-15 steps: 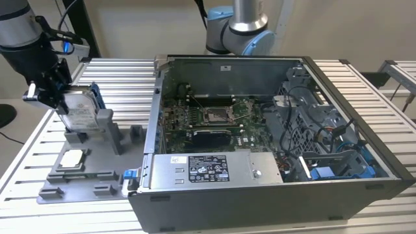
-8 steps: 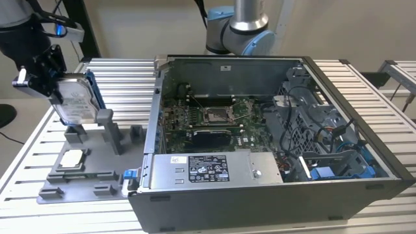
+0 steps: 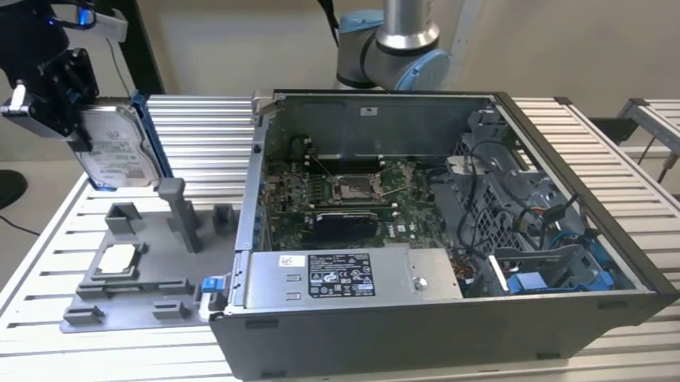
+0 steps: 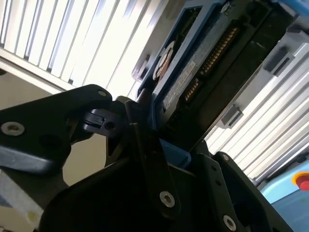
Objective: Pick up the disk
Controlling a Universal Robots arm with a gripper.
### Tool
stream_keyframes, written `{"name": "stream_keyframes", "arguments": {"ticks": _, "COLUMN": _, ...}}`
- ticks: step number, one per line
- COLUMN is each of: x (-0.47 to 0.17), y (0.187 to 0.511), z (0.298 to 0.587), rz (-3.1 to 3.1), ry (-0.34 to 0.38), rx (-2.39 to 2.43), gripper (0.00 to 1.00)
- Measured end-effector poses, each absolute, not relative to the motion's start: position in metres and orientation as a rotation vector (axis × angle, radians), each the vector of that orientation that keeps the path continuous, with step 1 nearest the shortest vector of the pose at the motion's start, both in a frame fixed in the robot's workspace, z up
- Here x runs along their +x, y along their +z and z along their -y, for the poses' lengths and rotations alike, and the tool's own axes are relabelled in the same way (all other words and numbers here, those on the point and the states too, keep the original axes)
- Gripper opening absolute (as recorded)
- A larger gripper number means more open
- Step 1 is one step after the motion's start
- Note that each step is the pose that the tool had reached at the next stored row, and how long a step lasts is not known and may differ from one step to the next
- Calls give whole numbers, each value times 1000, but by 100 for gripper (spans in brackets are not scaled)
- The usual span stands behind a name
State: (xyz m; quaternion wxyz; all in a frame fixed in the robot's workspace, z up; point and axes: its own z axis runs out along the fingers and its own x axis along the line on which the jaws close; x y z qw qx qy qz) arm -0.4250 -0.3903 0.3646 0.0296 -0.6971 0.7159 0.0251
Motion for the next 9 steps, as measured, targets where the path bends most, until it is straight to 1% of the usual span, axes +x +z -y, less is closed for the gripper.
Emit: {"name": "stream_keyframes", "arguments": {"ticks": 9, "x": -425, "y": 405, "z": 390, "rz": -2208, "ry": 77, "rx": -2150, "gripper": 0}}
